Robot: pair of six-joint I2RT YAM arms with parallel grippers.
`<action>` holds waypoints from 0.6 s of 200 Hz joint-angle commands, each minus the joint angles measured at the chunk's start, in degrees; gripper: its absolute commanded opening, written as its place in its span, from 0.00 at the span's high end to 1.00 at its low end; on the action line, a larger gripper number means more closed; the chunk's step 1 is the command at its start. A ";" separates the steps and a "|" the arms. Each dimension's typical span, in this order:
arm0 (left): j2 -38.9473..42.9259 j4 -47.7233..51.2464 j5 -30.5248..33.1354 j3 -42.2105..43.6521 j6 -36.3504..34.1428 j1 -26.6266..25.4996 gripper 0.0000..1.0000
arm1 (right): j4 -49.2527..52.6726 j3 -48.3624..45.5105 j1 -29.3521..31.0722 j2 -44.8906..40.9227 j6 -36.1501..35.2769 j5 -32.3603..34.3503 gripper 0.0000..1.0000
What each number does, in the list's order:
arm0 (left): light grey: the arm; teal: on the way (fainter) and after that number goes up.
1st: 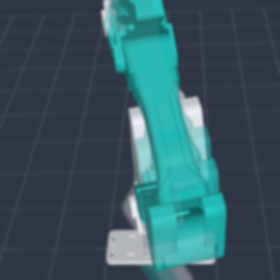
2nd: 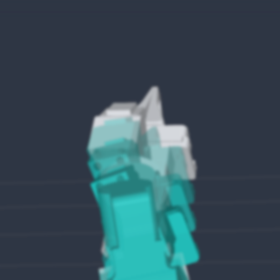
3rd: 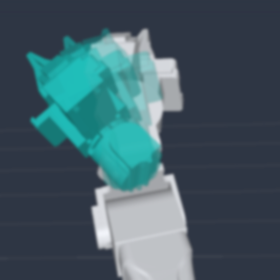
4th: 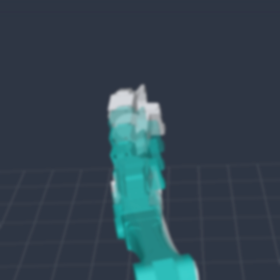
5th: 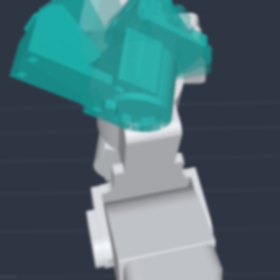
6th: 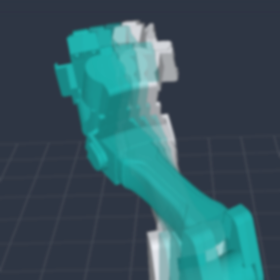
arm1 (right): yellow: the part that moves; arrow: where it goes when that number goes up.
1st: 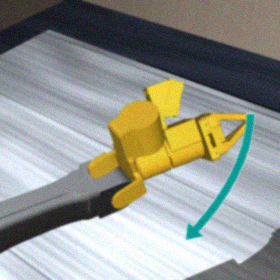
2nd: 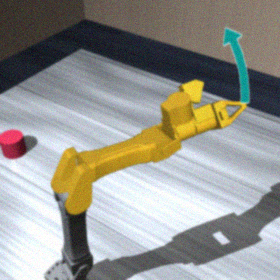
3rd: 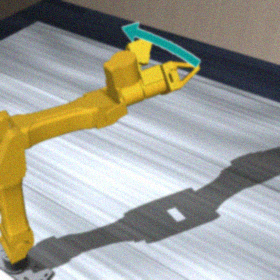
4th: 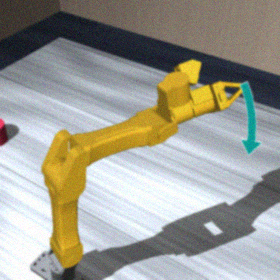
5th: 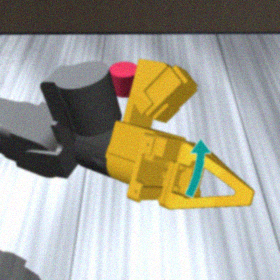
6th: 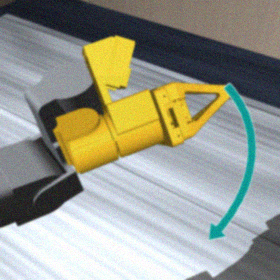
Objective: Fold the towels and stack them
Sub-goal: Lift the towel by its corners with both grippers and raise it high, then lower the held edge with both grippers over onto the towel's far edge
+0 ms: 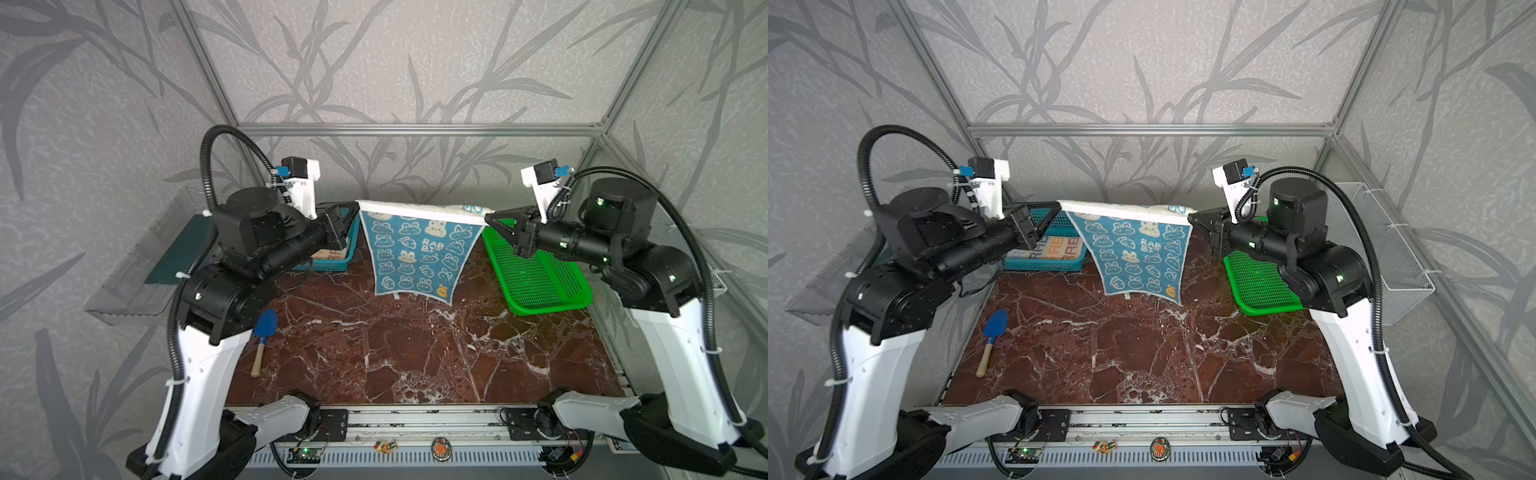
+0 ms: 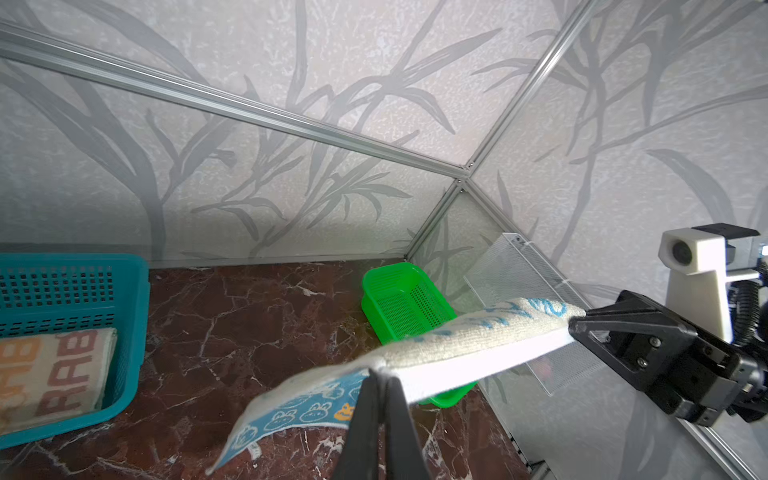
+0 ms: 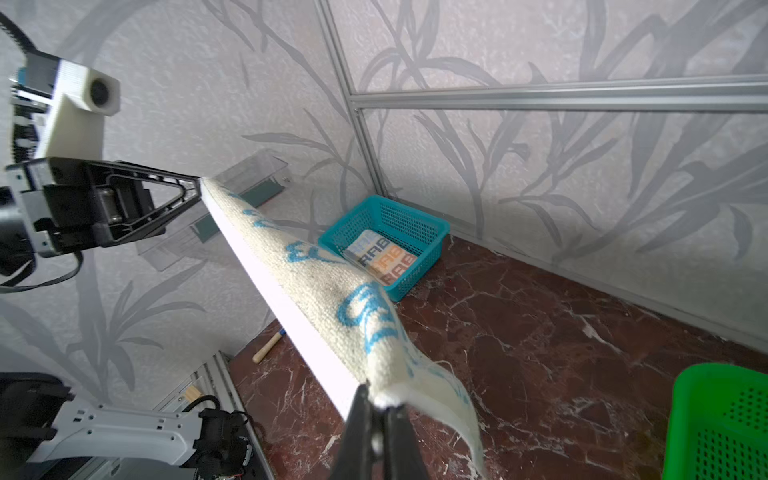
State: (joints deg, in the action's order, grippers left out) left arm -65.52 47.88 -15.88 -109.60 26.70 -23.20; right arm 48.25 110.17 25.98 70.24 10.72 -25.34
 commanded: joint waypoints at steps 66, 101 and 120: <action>-11.37 0.88 5.69 -0.53 -3.02 3.03 1.00 | 3.42 2.86 -5.84 9.95 2.56 5.24 1.00; -25.33 -1.62 2.59 -1.21 -2.58 7.97 1.00 | 1.68 4.21 -10.34 20.99 4.11 2.59 1.00; -33.10 -3.17 0.81 -3.86 -2.51 9.80 1.00 | 1.52 6.37 -11.85 28.56 4.14 0.77 1.00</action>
State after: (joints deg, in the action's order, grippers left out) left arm -92.75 45.95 -15.59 -110.34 25.04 -16.47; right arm 48.80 113.16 16.40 93.36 13.89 -24.10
